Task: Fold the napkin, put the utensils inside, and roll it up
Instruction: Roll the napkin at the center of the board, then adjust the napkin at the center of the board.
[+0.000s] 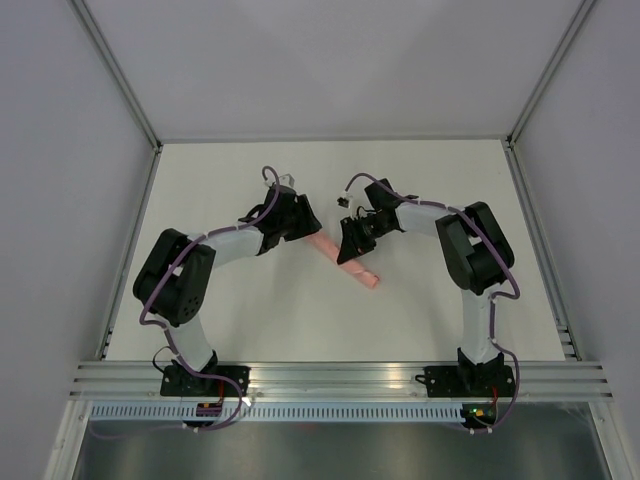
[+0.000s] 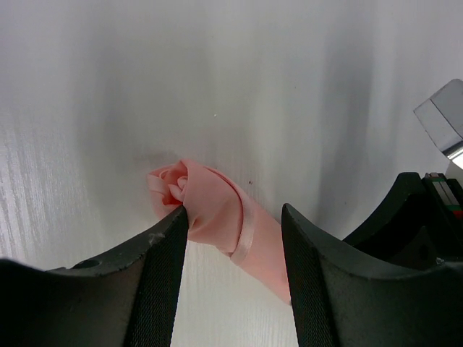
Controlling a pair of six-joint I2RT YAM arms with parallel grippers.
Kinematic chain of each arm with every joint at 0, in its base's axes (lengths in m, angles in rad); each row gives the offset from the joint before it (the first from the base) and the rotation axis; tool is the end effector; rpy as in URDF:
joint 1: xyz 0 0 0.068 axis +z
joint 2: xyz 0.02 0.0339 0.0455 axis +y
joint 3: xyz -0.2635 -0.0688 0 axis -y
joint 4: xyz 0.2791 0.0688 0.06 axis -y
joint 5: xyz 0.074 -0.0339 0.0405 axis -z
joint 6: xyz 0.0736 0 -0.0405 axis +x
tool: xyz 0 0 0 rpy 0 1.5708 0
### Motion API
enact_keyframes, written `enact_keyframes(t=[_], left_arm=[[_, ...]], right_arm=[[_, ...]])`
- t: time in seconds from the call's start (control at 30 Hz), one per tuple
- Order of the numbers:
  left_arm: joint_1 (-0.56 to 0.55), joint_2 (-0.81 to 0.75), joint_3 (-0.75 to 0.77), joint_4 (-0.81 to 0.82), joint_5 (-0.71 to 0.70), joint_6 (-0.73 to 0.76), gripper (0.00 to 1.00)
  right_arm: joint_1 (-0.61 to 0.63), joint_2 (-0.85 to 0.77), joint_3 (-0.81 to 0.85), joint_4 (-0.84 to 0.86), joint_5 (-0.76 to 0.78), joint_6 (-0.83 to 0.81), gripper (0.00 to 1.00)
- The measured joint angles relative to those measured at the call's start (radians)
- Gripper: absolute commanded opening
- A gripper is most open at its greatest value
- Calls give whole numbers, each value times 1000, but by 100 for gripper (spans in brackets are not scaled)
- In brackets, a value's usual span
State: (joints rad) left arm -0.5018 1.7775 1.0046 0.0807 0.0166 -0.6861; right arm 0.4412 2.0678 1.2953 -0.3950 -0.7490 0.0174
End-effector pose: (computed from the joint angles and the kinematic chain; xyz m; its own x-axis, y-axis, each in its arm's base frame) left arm 0.3759 -0.2076 0.1253 -0.7447 -0.3139 -0.5889 0.0263 0.8680 -0.4959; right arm 0.3743 0.2322 0.0757 -0.8412 -0.3832 -0.3815 -0.5398 0.5549 0.6330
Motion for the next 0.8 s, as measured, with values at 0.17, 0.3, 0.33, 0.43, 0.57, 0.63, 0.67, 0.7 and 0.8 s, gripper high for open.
enact_keyframes(t=[0.17, 0.3, 0.33, 0.43, 0.57, 0.63, 0.67, 0.7, 0.8], left_arm=[[-3, 0, -15, 26, -41, -18, 59], [-6, -14, -42, 31, -92, -31, 60], [-7, -27, -51, 29, -109, -34, 60], [-13, -65, -77, 23, -143, -42, 61], [-29, -108, -99, 7, -177, -44, 61], [-32, -122, -101, 0, -192, -45, 62], [-33, -126, -101, 0, -196, -46, 62], [-33, -127, -101, 0, -199, -47, 62], [-35, -125, -100, -16, -203, -52, 62]], right_arm=[[0, 34, 10, 68, -39, 112, 29], [2, 50, 11, 122, -54, 177, 29], [2, 55, 11, 142, -57, 194, 29], [4, 65, 11, 200, -54, 240, 29], [7, 75, 11, 266, -41, 289, 29], [8, 80, 12, 292, -34, 307, 29], [8, 83, 12, 304, -33, 315, 29], [8, 85, 12, 314, -33, 324, 29], [8, 90, 12, 343, -28, 348, 29]])
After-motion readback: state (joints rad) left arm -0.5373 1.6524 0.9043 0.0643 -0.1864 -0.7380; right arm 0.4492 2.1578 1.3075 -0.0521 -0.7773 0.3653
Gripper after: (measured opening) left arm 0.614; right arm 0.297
